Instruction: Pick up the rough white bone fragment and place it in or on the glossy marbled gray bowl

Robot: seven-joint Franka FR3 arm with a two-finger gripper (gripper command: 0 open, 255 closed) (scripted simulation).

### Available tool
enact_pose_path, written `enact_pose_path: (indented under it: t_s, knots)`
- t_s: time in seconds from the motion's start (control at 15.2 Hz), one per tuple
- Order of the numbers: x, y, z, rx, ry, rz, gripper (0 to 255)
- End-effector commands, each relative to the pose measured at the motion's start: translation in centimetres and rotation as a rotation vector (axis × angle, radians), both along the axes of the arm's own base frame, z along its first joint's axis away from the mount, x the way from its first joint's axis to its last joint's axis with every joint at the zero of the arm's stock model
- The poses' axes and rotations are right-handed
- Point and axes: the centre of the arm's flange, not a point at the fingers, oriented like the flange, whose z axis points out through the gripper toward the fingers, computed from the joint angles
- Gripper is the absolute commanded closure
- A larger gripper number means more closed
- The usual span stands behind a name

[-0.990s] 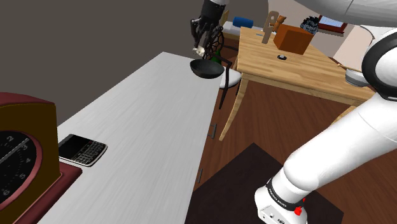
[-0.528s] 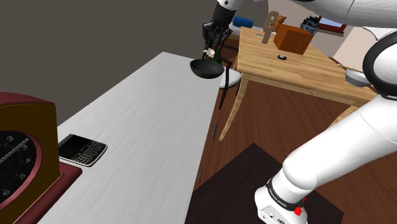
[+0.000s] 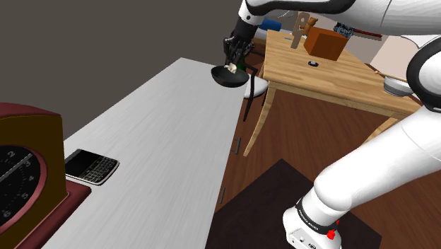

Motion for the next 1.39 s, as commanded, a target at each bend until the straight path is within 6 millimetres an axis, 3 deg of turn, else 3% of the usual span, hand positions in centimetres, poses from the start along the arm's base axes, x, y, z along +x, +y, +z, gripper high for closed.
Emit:
enact_pose_path:
  t_s: [0.0,0.13,0.66,0.73,1.06,1.32]
  knots:
    - [0.0,0.1,-1.2,0.000,0.000,0.000,255]
    - [0.0,0.1,-2.4,0.000,0.000,0.000,255]
    - [0.0,0.1,-2.4,0.000,0.000,0.000,255]
    - [0.0,0.1,-2.4,0.000,0.000,0.000,0]
    - [0.0,0.0,-2.4,0.000,0.000,0.000,0]
    - [-1.2,0.0,2.5,0.000,0.000,0.000,0]
